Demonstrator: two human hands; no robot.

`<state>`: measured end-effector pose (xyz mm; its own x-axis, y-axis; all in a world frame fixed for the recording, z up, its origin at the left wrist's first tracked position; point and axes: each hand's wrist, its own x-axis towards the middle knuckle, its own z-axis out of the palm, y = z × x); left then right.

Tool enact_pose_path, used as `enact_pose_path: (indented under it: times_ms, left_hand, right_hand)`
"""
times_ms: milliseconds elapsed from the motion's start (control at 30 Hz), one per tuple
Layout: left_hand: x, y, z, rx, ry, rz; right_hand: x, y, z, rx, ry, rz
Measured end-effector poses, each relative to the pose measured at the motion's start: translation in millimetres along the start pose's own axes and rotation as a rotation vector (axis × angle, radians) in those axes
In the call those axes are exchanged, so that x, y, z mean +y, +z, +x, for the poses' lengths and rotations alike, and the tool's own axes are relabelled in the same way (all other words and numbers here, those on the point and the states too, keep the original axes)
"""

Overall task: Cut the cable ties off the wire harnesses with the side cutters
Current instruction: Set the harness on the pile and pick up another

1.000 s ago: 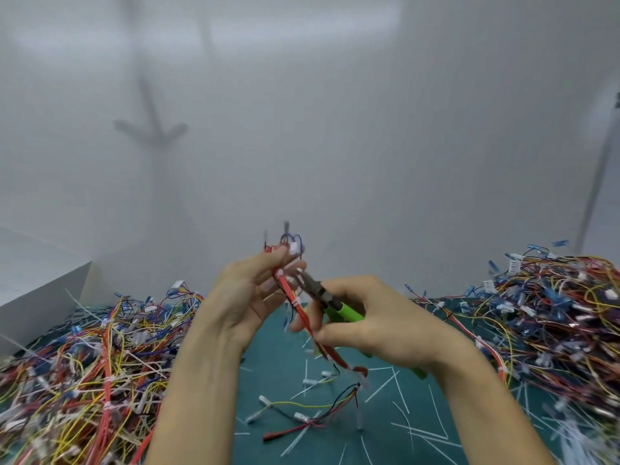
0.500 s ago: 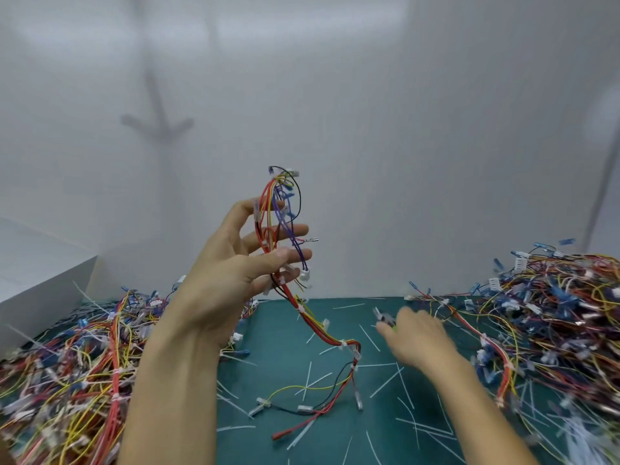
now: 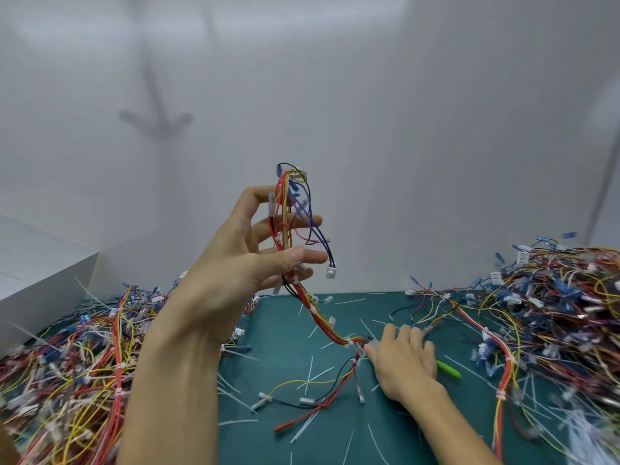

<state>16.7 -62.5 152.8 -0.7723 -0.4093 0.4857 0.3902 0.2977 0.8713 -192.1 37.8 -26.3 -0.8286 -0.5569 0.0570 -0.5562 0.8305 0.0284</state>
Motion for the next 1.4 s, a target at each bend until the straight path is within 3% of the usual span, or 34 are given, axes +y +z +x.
enact_pose_path:
  times_ms: [200, 267, 367, 433, 467, 533, 667, 833, 933, 1067, 1167, 1233, 1400]
  left_hand:
    - [1.3, 2.6, -0.9, -0.068, -0.014, 0.046]
    - [2.4, 4.0, -0.9, -0.109, -0.022, 0.092]
    - [2.0, 8.8, 0.3, -0.154, -0.059, 0.219]
    - [0.4, 13.7, 1.5, -0.179, -0.086, 0.328]
    - [-0.2, 16.7, 1.8, -0.198, -0.094, 0.393]
    - [-0.9, 22.8, 2.5, -0.23, -0.092, 0.556]
    - [1.1, 32.9, 2.3, -0.267, -0.035, 0.861]
    - [5.3, 38.1, -1.0, -0.283, -0.033, 0.805]
    - [5.9, 35.2, 0.2, -0.057, -0.031, 0.672]
    - [4.7, 32.8, 3.5, 0.337, 0.0, 0.777]
    - [6.5, 29.4, 4.7, 0.481, 0.0, 0.763]
    - [8.3, 24.8, 5.4, 0.447, -0.009, 0.627]
    - [15.6, 24.2, -0.2, 0.184, -0.046, 0.32]
  right_hand:
    - [-3.5, -18.0, -5.5, 0.072, 0.021, 0.141]
    - [-4.4, -48.6, -5.5, 0.205, -0.022, 0.483]
    - [-4.0, -113.3, -19.0, 0.37, -0.133, 1.313]
    - [1.6, -150.0, -40.0, 0.268, -0.359, 1.714]
    - [4.7, -162.7, -50.7, 0.169, -0.451, 1.784]
    - [6.6, -177.4, -68.3, 0.069, -0.484, 1.706]
    - [4.8, -180.7, -76.0, 0.279, -0.304, 1.526]
    - [11.6, -184.2, -76.6, 0.336, -0.24, 1.694]
    - [16.6, -189.7, -80.3, 0.375, -0.267, 1.813]
    - [21.7, -195.3, -85.7, 0.349, -0.323, 1.954]
    - [23.8, -197.1, -87.6, 0.278, -0.375, 2.04]
    - [24.3, -198.3, -88.1, 0.242, -0.398, 2.069]
    - [24.2, -198.8, -86.8, 0.177, -0.393, 2.141]
